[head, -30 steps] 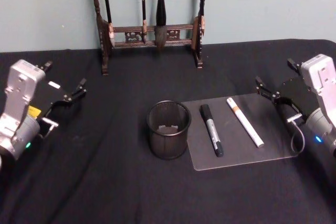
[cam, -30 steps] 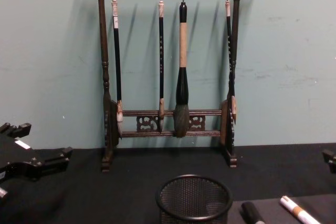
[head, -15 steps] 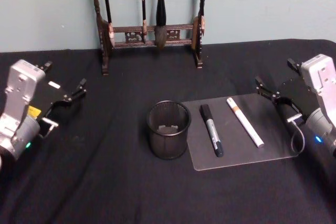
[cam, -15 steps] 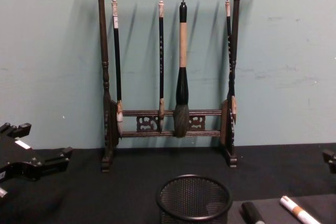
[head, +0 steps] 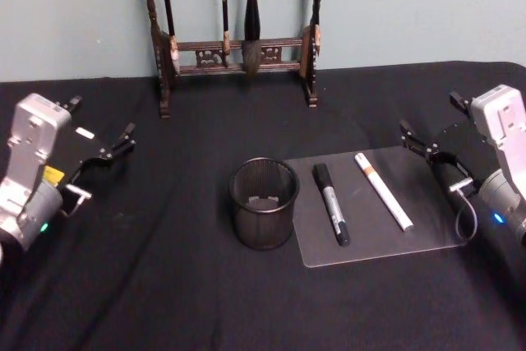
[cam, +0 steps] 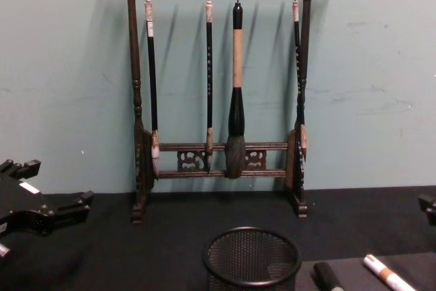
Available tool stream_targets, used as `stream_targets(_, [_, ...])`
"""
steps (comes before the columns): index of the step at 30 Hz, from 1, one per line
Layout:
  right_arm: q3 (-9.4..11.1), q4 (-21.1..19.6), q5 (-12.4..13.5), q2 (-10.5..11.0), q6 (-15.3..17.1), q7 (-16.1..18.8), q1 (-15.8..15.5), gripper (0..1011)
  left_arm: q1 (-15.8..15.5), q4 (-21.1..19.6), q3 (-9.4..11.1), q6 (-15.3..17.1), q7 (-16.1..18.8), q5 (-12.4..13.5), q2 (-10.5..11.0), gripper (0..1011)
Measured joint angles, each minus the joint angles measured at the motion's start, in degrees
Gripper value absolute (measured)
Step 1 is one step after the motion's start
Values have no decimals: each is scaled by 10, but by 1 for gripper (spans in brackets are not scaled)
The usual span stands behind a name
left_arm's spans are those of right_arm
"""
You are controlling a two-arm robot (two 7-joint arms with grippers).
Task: Pick up the water-based marker from the table and place it into the pen holder.
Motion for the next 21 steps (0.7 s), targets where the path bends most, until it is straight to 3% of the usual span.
stream_targets(21, [0,0,0,0,0,0,0,1000,0,0,0,0,0,0,0,1001])
